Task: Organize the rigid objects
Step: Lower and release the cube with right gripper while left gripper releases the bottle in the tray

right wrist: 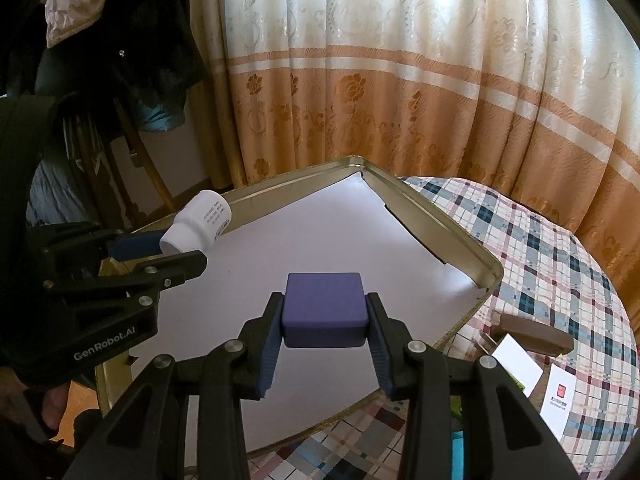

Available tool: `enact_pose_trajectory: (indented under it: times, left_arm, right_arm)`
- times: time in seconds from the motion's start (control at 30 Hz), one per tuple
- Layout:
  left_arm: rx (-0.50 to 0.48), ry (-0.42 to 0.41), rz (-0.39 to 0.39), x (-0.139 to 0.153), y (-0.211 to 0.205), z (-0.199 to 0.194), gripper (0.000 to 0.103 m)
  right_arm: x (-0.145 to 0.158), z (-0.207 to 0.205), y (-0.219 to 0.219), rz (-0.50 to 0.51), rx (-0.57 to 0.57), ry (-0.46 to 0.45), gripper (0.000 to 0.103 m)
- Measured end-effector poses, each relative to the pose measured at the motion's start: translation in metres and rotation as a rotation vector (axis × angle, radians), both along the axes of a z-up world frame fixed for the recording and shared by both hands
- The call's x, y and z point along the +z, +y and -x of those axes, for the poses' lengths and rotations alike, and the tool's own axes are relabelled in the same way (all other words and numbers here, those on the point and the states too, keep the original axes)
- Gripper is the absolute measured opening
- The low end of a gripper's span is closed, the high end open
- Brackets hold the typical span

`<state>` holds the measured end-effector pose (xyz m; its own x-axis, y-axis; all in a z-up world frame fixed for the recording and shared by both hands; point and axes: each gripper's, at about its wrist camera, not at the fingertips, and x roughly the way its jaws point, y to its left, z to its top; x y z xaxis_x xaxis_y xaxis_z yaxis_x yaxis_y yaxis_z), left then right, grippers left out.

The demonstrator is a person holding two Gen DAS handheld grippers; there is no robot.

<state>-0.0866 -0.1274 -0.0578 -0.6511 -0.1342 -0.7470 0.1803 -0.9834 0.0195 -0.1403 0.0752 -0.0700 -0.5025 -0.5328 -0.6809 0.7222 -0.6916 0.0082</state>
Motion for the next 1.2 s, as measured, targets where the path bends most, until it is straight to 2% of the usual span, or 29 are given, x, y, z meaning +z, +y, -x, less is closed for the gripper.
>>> enact_pose_trajectory:
  times: [1.2]
  left_arm:
    - [-0.011,-0.034,0.008,-0.01,0.0,0.003,0.031]
  right_arm:
    - [-0.009,0.002,-0.005,-0.025,0.002,-0.021,0.043]
